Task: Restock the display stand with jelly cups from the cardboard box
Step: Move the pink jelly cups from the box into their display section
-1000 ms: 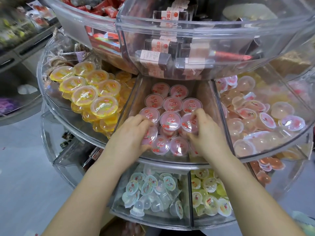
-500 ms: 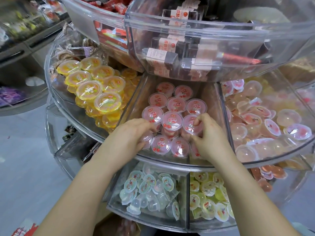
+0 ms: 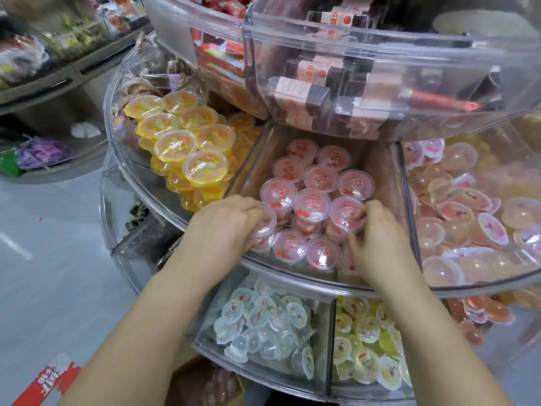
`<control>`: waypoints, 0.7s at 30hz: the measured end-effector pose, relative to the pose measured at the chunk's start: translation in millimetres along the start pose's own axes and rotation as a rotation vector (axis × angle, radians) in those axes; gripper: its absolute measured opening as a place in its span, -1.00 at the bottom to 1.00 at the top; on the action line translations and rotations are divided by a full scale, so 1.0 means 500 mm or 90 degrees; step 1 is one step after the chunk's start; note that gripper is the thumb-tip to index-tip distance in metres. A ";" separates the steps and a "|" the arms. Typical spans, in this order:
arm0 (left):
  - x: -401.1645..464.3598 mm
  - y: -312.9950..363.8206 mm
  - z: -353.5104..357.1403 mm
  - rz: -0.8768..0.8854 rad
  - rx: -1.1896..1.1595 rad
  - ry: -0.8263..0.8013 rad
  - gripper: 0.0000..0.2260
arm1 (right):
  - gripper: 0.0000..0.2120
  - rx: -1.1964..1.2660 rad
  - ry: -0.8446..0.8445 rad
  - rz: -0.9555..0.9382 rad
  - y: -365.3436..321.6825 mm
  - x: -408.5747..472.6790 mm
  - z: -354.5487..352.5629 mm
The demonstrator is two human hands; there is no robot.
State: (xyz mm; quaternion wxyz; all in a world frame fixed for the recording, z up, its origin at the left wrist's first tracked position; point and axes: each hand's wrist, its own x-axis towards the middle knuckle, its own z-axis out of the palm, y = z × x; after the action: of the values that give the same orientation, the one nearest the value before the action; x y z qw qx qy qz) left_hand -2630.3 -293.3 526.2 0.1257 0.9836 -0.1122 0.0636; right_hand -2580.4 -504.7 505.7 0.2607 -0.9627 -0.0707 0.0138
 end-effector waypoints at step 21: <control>-0.034 -0.015 -0.002 0.047 -0.091 0.067 -0.79 | -0.57 -0.014 0.018 -0.028 -0.022 -0.057 -0.043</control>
State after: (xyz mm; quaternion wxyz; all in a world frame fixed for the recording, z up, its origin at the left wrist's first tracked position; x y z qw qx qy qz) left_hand -2645.2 -282.5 522.6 0.1988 0.9626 -0.1457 0.1120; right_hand -2608.4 -510.3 529.5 0.2511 -0.9639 -0.0885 -0.0066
